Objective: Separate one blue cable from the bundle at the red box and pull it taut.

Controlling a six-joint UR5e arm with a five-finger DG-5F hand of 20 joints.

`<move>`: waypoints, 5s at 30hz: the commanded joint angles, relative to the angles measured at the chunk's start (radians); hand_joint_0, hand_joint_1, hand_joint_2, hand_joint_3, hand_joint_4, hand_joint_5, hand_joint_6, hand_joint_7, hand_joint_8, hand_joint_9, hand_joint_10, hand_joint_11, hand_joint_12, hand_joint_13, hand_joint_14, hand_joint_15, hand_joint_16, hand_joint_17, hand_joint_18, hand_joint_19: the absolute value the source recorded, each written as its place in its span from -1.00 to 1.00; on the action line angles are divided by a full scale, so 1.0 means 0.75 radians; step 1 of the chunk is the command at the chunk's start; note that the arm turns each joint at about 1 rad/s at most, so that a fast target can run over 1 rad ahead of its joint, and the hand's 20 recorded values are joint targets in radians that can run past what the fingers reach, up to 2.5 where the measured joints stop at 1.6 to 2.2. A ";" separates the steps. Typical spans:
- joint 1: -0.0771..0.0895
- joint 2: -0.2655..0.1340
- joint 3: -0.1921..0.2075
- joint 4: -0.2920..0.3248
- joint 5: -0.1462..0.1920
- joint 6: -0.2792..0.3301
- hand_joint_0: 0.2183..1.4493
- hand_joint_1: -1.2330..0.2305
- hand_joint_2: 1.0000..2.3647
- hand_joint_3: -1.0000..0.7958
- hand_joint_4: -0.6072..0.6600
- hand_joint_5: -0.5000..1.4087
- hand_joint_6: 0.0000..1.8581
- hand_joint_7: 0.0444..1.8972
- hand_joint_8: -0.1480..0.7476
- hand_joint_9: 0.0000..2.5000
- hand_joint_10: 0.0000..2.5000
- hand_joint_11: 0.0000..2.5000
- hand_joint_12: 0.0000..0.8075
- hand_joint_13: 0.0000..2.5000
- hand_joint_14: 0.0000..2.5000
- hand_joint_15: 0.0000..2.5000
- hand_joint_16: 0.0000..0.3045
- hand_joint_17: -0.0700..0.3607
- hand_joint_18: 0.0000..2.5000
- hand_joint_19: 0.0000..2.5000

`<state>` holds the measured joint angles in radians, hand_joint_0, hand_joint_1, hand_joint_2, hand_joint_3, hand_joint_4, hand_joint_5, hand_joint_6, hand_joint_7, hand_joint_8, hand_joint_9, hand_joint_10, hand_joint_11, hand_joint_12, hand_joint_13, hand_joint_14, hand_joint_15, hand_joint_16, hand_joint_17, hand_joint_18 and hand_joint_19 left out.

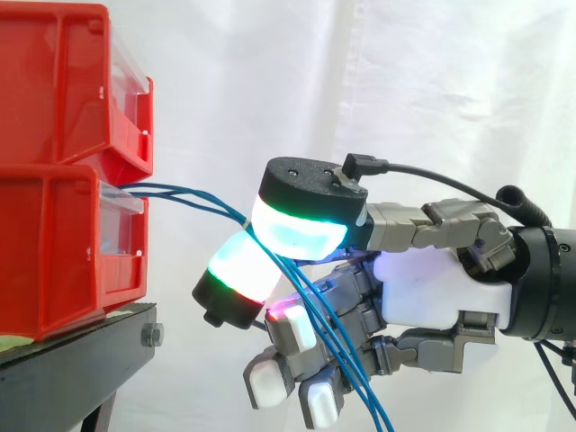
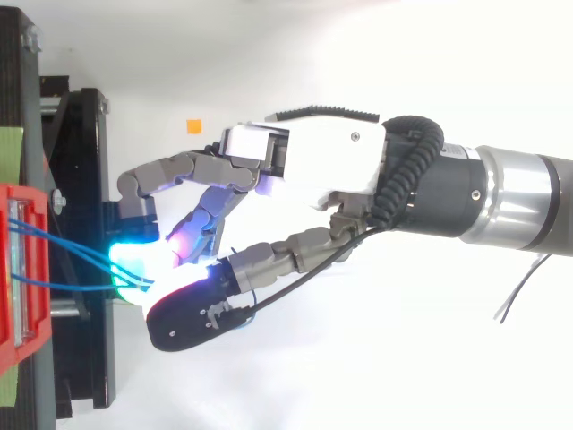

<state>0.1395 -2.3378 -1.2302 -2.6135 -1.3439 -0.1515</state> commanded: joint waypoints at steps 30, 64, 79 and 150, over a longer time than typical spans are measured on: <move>0.000 0.000 0.000 -0.001 0.004 0.002 -0.33 0.09 -0.97 -0.14 0.23 -0.59 -0.29 0.47 0.19 -0.13 -0.98 -0.34 0.06 -0.23 -0.99 -0.57 -0.63 -0.09 -0.22 -0.53; 0.008 0.000 0.000 -0.009 0.016 0.002 -0.30 -0.29 -0.97 -0.15 0.19 -0.66 -0.09 0.36 0.24 -0.12 -0.98 -0.22 0.07 -0.22 -0.98 -0.57 -0.64 -0.10 -0.23 -0.54; 0.008 0.000 0.000 -0.009 0.016 0.002 -0.34 0.10 -0.97 -0.16 0.14 -0.62 -0.16 0.38 0.17 -0.10 -0.98 -0.31 0.07 -0.21 -0.99 -0.57 -0.63 -0.09 -0.22 -0.52; 0.006 0.000 0.000 -0.009 0.016 0.002 -0.09 -0.61 -1.00 -0.44 0.38 -0.72 -0.08 0.26 0.21 -0.33 -0.98 -0.16 0.06 -0.31 -0.98 -0.56 -0.65 -0.11 -0.30 -0.58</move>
<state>0.1446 -2.3378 -1.2303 -2.6191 -1.3325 -0.1504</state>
